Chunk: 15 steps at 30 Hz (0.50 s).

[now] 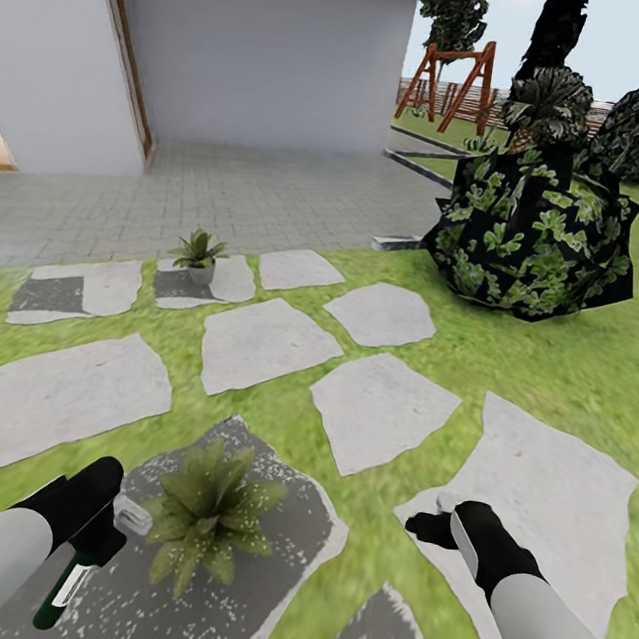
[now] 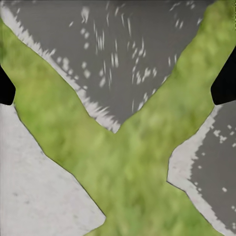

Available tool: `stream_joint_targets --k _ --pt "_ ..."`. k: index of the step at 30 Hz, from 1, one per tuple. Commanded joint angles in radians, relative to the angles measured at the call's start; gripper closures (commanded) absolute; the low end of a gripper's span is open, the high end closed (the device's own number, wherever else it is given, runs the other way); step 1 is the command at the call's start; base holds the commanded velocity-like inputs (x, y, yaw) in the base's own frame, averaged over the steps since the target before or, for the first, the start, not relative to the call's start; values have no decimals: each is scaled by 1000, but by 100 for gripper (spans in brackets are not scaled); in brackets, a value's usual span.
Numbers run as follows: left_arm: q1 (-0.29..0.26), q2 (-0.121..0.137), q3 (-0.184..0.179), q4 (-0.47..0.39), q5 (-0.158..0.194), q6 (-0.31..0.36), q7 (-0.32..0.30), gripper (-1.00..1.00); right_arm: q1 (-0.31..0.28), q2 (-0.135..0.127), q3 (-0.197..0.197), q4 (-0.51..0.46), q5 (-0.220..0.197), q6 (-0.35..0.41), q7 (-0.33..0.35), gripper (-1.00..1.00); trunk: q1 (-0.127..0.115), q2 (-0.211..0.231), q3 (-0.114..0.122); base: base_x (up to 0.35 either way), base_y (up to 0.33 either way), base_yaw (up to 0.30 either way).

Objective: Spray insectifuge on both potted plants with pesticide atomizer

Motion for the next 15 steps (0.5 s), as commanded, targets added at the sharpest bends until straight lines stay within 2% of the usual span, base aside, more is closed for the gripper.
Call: stream_joint_targets --k 1,7,12,15 --pt "0 1 -4 -2 -10 1 -10 100 0 0 -4 -2 -1 5 3 -100 0 0 -1 0 200 -33" --pt "0 1 -4 -2 -10 1 -10 100 0 1 -4 -2 -1 5 3 -100 0 0 -1 0 280 -67" --pt "0 1 -5 -2 -10 1 -10 100 0 1 -4 -2 -1 5 3 -100 0 0 -1 0 299 -246" --pt "0 1 -5 -2 -10 1 -10 100 0 1 -4 -2 -1 5 3 -100 0 0 -1 0 147 -266"
